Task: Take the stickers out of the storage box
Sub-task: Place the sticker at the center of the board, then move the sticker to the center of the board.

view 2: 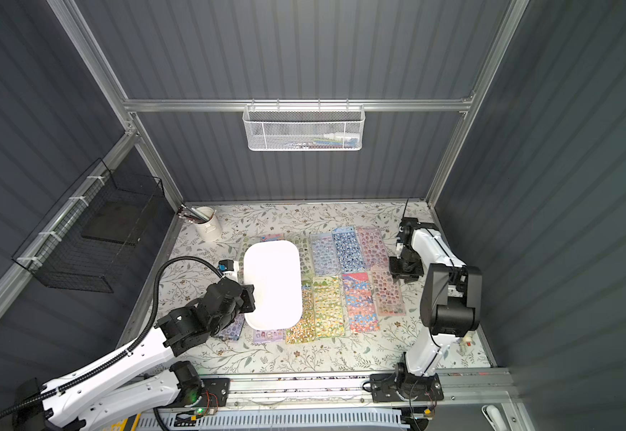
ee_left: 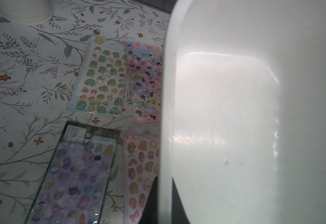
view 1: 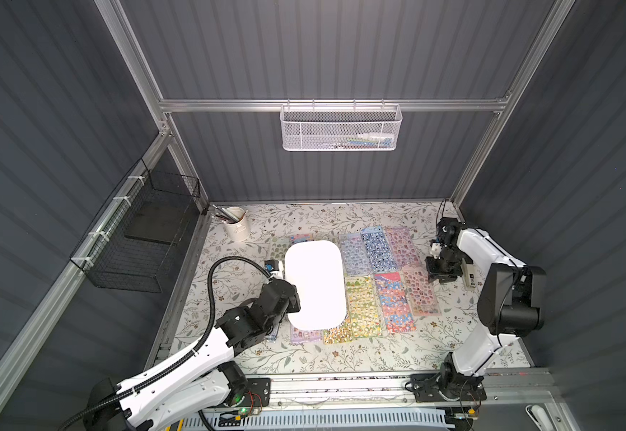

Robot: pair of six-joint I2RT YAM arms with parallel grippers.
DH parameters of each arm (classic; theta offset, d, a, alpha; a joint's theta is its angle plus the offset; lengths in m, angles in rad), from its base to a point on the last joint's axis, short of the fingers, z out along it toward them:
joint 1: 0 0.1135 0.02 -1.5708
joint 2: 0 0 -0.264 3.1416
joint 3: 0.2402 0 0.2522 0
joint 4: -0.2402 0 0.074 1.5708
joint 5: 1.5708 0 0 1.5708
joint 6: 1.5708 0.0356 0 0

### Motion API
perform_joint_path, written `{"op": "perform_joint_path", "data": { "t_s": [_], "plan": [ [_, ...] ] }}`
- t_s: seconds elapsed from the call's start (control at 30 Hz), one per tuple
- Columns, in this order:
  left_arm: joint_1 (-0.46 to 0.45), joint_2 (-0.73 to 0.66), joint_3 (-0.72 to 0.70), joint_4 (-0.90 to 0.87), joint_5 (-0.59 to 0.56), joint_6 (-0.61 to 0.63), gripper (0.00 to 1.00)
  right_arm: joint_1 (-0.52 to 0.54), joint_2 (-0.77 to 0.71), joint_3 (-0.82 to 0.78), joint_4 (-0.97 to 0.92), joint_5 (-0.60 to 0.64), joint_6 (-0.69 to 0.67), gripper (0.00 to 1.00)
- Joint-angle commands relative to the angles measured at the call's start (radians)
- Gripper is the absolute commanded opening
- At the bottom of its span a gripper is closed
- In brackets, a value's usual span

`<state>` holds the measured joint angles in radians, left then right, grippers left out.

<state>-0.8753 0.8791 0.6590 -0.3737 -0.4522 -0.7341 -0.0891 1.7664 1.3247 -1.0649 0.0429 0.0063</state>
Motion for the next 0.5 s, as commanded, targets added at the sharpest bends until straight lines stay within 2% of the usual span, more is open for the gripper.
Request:
{"op": "perform_joint_path", "data": {
  "t_s": [0.0, 0.07, 0.23, 0.47],
  "plan": [
    [0.004, -0.010, 0.005, 0.001, -0.026, 0.016, 0.00, 0.000, -0.003, 0.036, -0.023, 0.074, 0.051, 0.47],
    [0.004, -0.004, 0.005, 0.003, -0.028, 0.017, 0.00, 0.010, -0.016, 0.049, -0.014, 0.061, 0.079, 0.46],
    [0.005, 0.018, 0.018, 0.006, -0.035, 0.021, 0.00, 0.055, -0.058, 0.001, 0.056, -0.005, 0.213, 0.27],
    [0.004, 0.036, 0.043, -0.005, -0.046, 0.036, 0.00, 0.126, -0.065, -0.159, 0.188, 0.024, 0.414, 0.22]
  ]
}}
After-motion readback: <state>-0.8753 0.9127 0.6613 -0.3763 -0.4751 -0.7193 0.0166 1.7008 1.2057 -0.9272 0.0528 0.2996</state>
